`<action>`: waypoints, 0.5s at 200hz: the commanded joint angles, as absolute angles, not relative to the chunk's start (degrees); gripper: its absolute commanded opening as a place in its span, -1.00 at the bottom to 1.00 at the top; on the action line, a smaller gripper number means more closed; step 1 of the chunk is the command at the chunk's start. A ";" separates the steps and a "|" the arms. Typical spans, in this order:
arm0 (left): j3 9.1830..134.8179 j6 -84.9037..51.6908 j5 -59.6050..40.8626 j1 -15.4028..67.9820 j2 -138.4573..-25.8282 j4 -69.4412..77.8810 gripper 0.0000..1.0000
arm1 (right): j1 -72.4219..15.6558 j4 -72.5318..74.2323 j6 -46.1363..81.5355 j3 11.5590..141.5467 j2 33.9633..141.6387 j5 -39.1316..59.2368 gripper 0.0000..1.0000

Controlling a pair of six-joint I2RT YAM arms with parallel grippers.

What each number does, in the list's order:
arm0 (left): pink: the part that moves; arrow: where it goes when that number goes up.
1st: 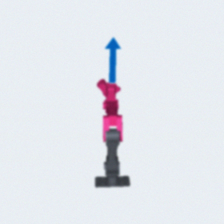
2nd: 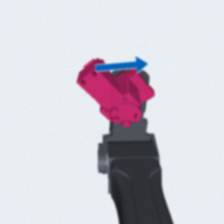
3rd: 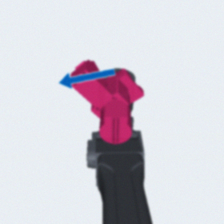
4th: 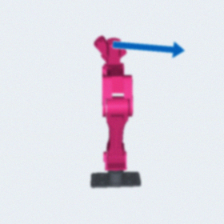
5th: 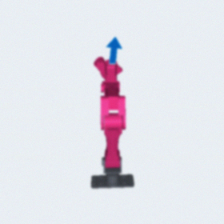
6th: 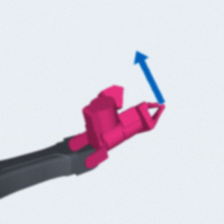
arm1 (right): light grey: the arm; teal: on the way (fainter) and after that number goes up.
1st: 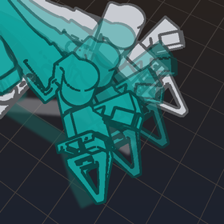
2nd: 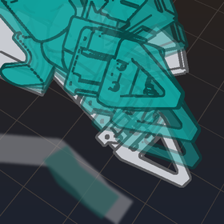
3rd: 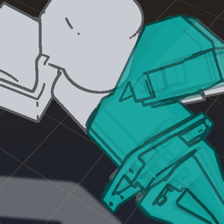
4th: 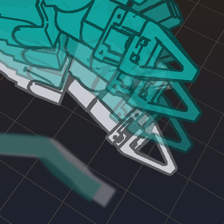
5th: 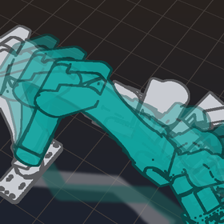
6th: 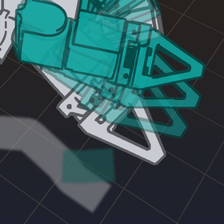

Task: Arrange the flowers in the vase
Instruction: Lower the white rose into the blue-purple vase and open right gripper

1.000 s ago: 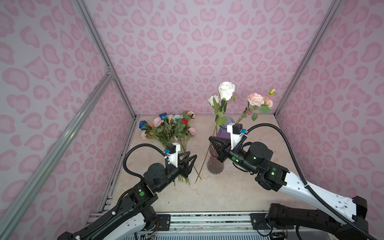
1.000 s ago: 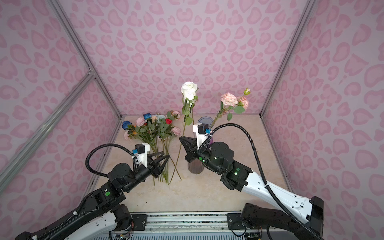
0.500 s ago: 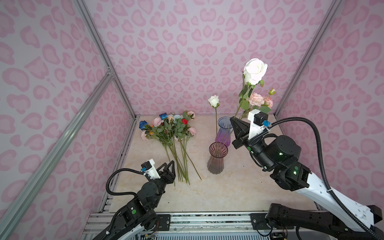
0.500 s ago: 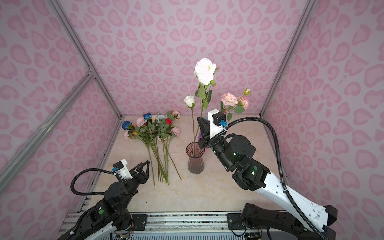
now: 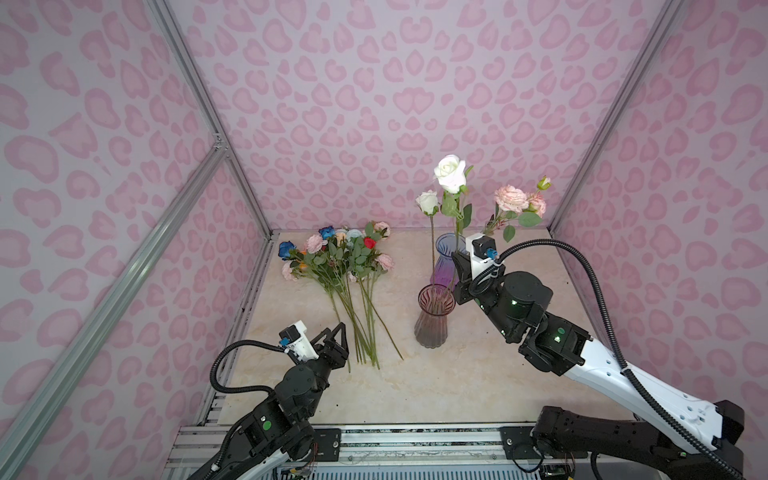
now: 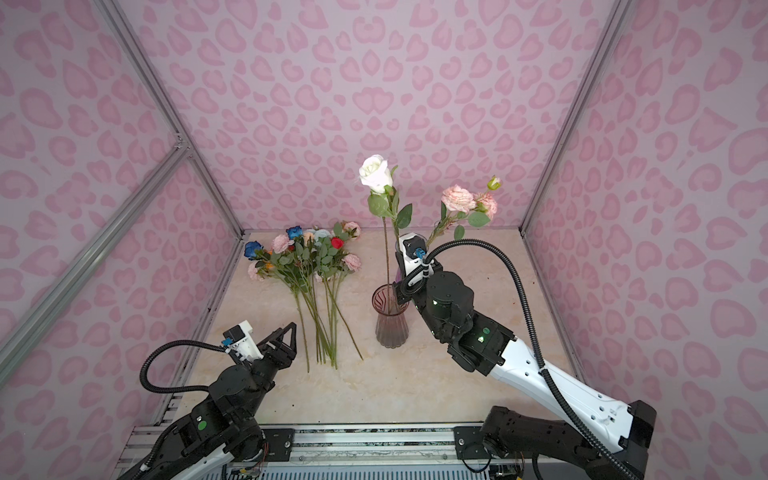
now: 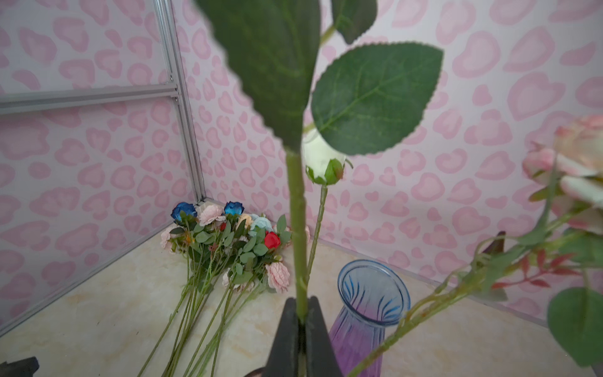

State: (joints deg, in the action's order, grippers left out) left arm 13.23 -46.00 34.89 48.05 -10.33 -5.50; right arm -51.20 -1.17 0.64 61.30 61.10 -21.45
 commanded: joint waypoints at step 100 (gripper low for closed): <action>16.53 -46.45 35.23 48.03 -15.94 -5.18 0.18 | -50.10 -2.04 8.83 55.91 59.37 -19.39 -0.40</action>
